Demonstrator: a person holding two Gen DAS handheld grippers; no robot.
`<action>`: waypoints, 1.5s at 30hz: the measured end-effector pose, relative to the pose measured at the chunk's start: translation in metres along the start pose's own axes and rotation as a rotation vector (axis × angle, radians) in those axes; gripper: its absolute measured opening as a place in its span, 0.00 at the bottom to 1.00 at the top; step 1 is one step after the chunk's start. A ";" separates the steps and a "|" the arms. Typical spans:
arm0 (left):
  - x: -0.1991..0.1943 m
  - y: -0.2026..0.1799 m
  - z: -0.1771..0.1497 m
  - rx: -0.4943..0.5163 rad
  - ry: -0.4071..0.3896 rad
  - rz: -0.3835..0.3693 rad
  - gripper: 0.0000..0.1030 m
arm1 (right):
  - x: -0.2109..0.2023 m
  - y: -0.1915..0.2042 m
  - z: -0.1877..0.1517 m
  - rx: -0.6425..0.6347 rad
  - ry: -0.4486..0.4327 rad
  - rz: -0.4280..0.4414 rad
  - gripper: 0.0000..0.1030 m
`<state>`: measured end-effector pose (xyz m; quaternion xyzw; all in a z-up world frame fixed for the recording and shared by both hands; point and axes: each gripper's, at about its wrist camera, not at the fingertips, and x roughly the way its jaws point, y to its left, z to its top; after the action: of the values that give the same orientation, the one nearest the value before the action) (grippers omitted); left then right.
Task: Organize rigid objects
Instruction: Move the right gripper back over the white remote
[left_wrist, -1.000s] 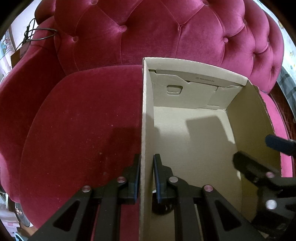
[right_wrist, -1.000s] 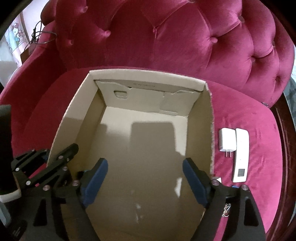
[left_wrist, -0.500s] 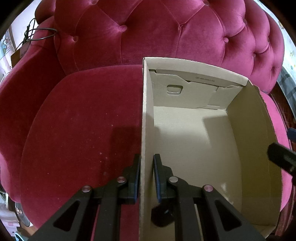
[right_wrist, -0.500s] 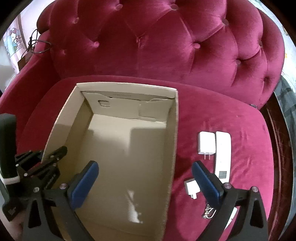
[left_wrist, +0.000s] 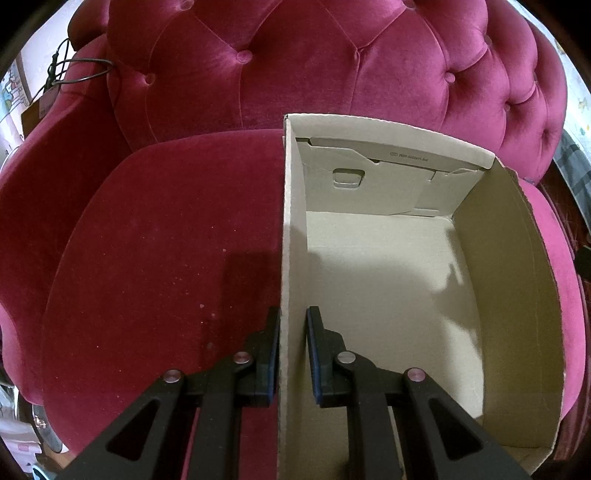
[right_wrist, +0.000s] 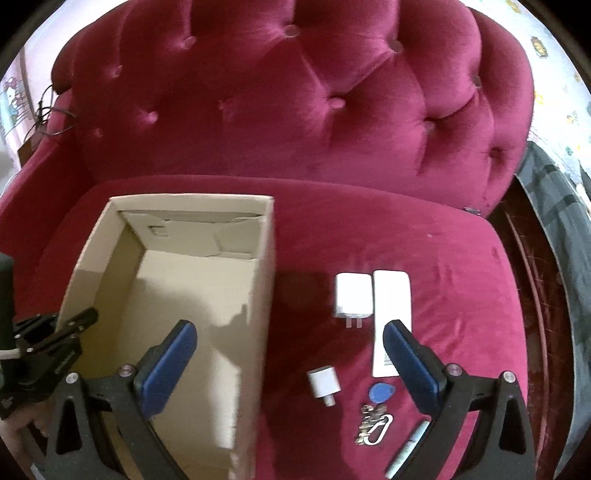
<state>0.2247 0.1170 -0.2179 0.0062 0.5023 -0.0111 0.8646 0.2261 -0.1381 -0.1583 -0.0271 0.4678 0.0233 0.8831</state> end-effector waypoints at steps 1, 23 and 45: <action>0.000 0.000 0.000 -0.001 0.000 -0.001 0.14 | 0.000 -0.005 0.001 0.004 -0.001 -0.005 1.00; -0.001 0.001 0.001 0.001 0.001 -0.001 0.14 | 0.080 -0.102 -0.022 0.060 0.041 -0.110 1.00; 0.002 -0.002 0.001 0.011 0.014 0.013 0.14 | 0.143 -0.124 -0.033 0.058 0.117 -0.093 0.90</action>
<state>0.2266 0.1147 -0.2189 0.0143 0.5081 -0.0080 0.8611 0.2871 -0.2618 -0.2919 -0.0247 0.5172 -0.0330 0.8549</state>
